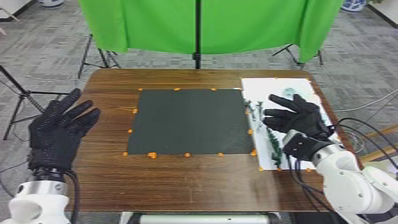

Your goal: Arrange flowers

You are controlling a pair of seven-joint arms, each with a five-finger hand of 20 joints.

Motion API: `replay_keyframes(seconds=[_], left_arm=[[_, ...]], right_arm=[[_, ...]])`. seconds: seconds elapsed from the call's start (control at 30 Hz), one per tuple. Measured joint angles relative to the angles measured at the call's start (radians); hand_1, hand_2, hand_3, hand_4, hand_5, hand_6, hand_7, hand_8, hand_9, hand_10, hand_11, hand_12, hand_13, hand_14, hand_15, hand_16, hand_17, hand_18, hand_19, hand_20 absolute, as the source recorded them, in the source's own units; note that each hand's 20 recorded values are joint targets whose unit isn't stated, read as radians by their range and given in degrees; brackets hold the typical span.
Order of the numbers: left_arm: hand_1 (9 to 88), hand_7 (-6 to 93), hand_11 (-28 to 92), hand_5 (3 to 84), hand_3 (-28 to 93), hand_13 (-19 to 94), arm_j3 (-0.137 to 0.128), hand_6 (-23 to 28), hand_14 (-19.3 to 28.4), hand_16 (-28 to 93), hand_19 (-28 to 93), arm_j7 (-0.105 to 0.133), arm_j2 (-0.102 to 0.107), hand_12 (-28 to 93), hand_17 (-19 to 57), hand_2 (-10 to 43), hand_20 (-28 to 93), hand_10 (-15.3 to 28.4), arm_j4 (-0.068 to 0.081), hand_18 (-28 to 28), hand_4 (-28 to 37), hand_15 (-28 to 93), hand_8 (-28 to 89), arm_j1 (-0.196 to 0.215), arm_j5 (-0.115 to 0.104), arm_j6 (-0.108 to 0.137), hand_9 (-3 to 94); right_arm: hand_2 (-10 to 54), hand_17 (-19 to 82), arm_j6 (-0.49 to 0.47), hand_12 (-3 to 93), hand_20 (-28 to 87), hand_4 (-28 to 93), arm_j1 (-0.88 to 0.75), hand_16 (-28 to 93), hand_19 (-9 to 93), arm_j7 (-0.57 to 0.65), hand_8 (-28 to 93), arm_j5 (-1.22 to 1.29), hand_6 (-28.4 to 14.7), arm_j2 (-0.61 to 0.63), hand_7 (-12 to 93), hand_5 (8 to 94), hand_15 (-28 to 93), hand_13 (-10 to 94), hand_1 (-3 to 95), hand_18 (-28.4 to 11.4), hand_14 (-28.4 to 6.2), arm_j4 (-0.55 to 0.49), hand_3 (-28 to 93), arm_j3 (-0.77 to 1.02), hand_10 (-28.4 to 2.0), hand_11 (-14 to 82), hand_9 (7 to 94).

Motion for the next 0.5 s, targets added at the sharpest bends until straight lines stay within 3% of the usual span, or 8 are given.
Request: replay_keyframes(seconds=[0.5], left_arm=[[20.7, 12.9, 28, 35.4, 76, 24, -0.001, 9.8, 27.2, -11, 62, 0.000, 0.000, 10, -7.9, 10.8, 9, 20.1, -0.001, 24.5, -28.3, 55, -9, 0.001, 0.000, 0.000, 30.1]], right_arm=[[14.1, 10, 0.002, 14.6, 24, -27, -0.005, 8, 64, 0.020, -14, -0.073, -1.8, -0.001, 19, 50.0, 58, 42, 13.5, -21.1, -17.8, -0.012, 81, 0.010, -18.7, 25.6, 53.7]])
